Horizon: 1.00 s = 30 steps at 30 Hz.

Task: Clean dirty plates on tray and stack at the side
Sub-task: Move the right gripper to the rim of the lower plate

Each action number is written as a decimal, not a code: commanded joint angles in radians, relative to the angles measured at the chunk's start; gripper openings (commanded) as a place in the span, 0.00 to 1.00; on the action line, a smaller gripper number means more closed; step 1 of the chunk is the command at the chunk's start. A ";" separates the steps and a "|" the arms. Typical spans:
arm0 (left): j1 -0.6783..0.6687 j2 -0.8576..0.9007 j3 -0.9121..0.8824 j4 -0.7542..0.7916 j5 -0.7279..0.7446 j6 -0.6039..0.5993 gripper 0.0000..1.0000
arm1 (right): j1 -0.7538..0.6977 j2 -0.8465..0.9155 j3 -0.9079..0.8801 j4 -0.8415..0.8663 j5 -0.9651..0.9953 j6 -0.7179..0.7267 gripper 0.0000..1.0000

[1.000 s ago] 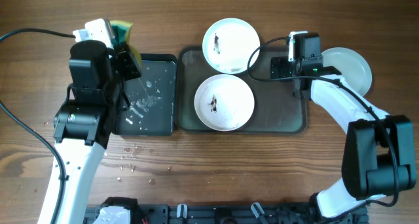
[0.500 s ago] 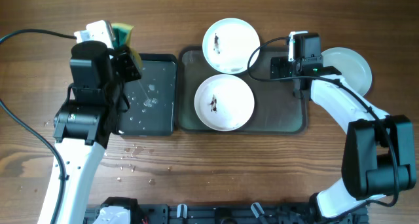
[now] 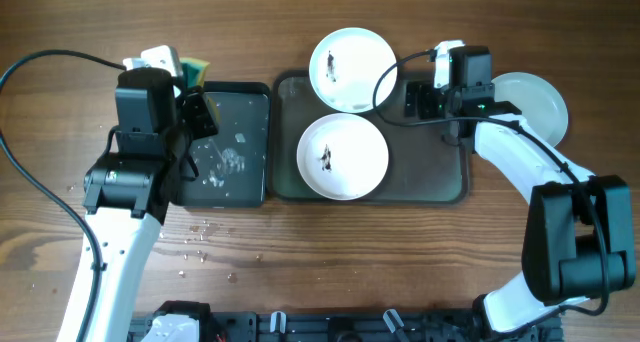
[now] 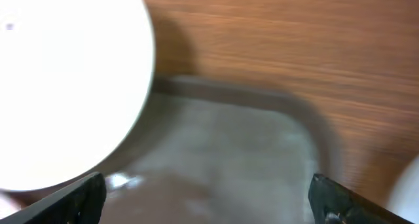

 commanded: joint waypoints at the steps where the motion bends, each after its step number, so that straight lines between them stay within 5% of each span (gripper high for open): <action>1: 0.000 0.028 0.019 -0.006 0.000 0.008 0.04 | 0.004 0.014 0.000 -0.031 -0.247 -0.010 1.00; 12: -0.001 0.116 0.019 -0.016 0.045 0.003 0.04 | -0.052 -0.267 0.047 -0.108 -0.406 -0.008 1.00; 16: -0.001 0.177 0.019 -0.015 0.117 -0.021 0.04 | -0.052 -0.357 0.047 -0.168 -0.463 0.116 1.00; 17: -0.001 0.194 0.019 -0.015 0.140 -0.021 0.04 | -0.052 -0.359 0.047 -0.196 -0.462 0.118 0.95; 21: -0.002 0.247 0.019 -0.015 0.168 -0.021 0.04 | -0.047 -0.346 0.037 -0.348 -0.442 0.121 0.43; 23: -0.003 0.265 0.019 -0.012 0.168 -0.021 0.04 | -0.037 -0.339 0.026 -0.405 -0.442 0.121 0.28; 27: -0.006 0.292 0.019 -0.005 0.169 -0.021 0.04 | 0.008 -0.330 -0.022 -0.445 -0.410 0.121 0.24; 30: -0.012 0.299 0.019 -0.002 0.168 -0.021 0.04 | 0.076 -0.320 -0.092 -0.434 -0.281 0.122 0.30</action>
